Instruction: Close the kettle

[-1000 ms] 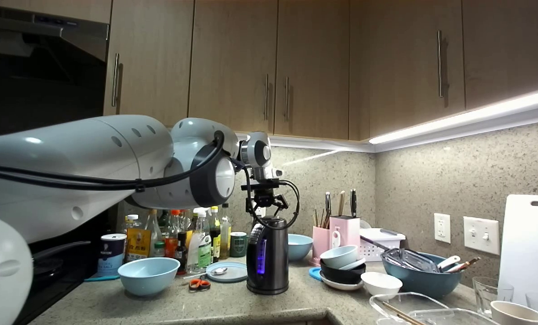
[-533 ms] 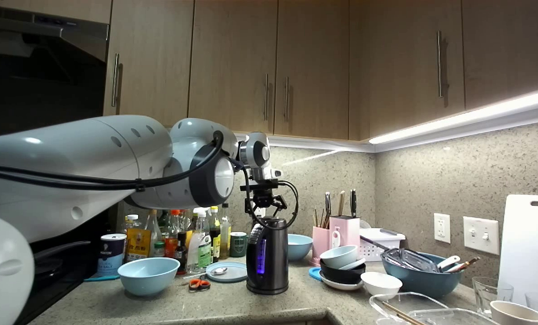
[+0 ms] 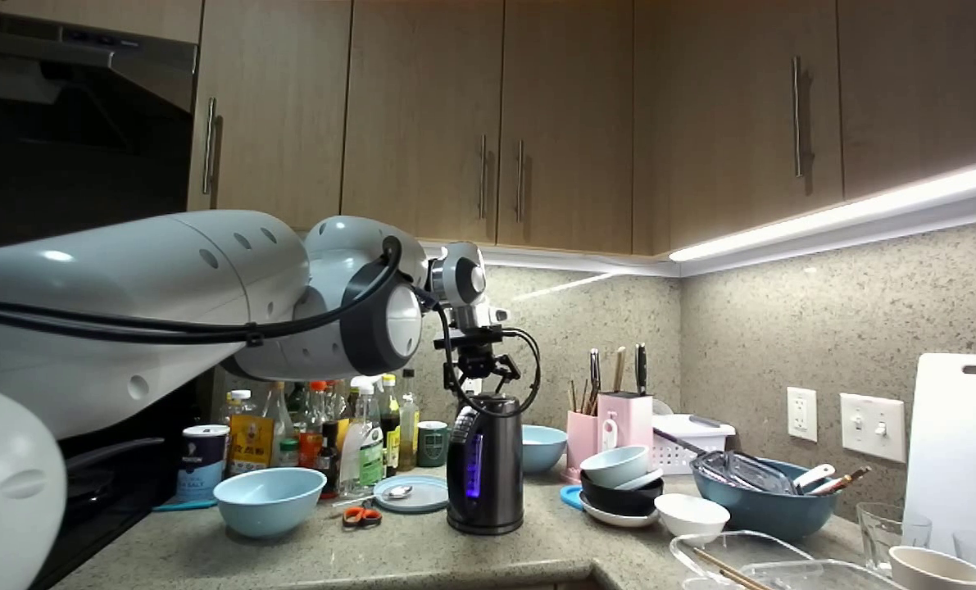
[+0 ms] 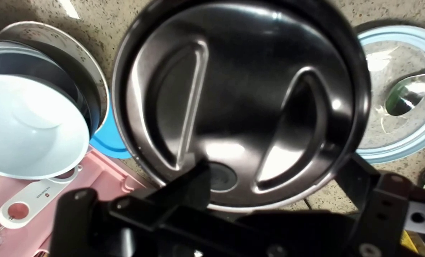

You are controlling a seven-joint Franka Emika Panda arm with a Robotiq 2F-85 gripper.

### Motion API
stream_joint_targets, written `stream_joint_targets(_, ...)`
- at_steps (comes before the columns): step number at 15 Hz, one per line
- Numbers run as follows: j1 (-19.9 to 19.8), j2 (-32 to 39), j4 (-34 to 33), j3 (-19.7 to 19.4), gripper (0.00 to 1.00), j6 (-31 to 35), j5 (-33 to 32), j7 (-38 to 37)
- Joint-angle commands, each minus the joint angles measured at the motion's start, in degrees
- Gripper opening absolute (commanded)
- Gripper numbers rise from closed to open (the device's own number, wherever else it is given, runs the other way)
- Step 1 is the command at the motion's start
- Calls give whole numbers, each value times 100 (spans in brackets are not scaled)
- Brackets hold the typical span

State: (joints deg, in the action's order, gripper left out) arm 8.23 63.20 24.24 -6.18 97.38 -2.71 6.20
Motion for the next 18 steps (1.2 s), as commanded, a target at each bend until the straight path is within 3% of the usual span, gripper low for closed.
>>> stream_joint_targets(1, 167, -22, 214, -40, 100, 160, -81, 12)
stream_joint_targets(11, 1060, -670, -23, -595, 100, -132, -606, -109)
stream_joint_targets(17, 1150, -974, -275, -937, 100, -511, -694, -216)
stream_joint_targets(18, 1076, -1105, -306, -679, 100, -621, -933, -196)
